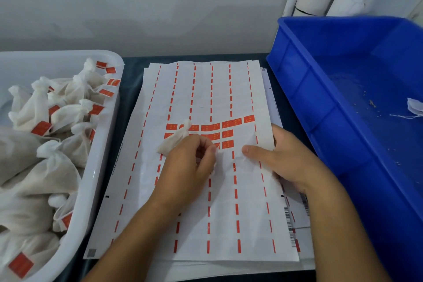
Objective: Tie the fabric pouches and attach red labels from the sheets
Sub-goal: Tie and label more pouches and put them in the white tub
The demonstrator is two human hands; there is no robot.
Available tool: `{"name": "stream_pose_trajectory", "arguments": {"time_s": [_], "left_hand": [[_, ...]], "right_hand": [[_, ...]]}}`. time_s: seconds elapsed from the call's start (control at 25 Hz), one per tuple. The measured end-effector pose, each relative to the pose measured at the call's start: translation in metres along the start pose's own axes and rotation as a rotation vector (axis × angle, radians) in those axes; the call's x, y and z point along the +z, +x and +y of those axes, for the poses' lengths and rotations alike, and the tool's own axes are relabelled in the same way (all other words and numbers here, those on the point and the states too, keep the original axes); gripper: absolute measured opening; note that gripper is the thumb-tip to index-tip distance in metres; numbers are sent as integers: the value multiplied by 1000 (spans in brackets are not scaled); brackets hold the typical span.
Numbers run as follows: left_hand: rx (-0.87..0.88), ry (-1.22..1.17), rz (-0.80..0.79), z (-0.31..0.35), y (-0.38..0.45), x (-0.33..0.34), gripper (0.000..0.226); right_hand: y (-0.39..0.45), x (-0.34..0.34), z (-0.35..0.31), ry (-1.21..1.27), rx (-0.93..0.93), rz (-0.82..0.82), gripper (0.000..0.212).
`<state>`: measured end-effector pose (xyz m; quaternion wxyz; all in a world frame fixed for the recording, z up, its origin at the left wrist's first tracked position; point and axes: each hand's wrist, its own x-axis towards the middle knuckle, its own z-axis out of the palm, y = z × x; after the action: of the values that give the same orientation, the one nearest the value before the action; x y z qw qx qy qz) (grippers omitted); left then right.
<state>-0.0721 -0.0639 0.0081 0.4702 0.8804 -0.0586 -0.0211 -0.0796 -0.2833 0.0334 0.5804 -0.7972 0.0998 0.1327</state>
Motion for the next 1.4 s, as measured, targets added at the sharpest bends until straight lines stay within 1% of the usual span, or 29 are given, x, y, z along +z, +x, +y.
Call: {"name": "stream_pose_trajectory", "arguments": {"time_s": [0.12,0.24,0.32,0.36,0.4,0.44,0.48,0.52,0.56,0.6,0.64,0.68,0.72,0.8,0.92,1.0,1.08,1.16,1.24,1.32,1.4], "left_hand": [[-2,-29,24,2,-3,-1,12],[54,-51,62,7,-6,-4,9],[96,-100,99,12,-7,-8,16],[112,-120,124,13,-7,-10,21],[125,-123,145,13,-6,-11,22],[136,-107,161,12,-6,-13,20],[146,-70,173,11,-5,-14,18],[159,-21,184,10,-4,-15,17],[180,31,195,9,-3,-17,18],[210,78,204,7,-2,-19,21],[243,118,212,5,0,-21,26],[271,144,221,3,1,-24,30],[286,157,231,1,2,-26,34],[298,170,250,-3,5,-30,37],[289,184,280,-6,5,-29,37],[215,162,337,-10,7,-29,38],[93,172,371,-16,10,-31,47],[13,293,313,-22,13,-32,59],[-12,398,238,-23,15,-30,65],[-1,372,235,-22,18,-26,61],[25,290,242,-20,20,-24,51]], "right_hand": [[2,-3,3,-196,27,128,45],[0,-2,-2,-347,18,185,60],[-3,-2,-7,-497,28,221,74],[-4,-2,-9,-583,32,264,78],[-5,-1,-12,-663,10,327,78],[-7,2,-17,-716,-43,393,72],[-8,6,-24,-713,-129,427,62],[-9,11,-33,-657,-213,398,49],[-8,18,-42,-558,-274,306,35],[-6,26,-51,-460,-295,178,23],[-2,34,-56,-384,-298,60,16],[2,42,-59,-332,-305,-13,11],[6,49,-60,-293,-312,-38,7],[14,58,-57,-221,-327,-8,6],[20,66,-44,-89,-341,80,5],[24,69,-35,-20,-336,172,7],[26,72,-28,37,-307,278,10],[28,73,-24,97,-275,362,14],[30,72,-21,116,-266,410,16],[31,73,-21,113,-271,416,16],[31,75,-20,113,-275,410,16]]}}
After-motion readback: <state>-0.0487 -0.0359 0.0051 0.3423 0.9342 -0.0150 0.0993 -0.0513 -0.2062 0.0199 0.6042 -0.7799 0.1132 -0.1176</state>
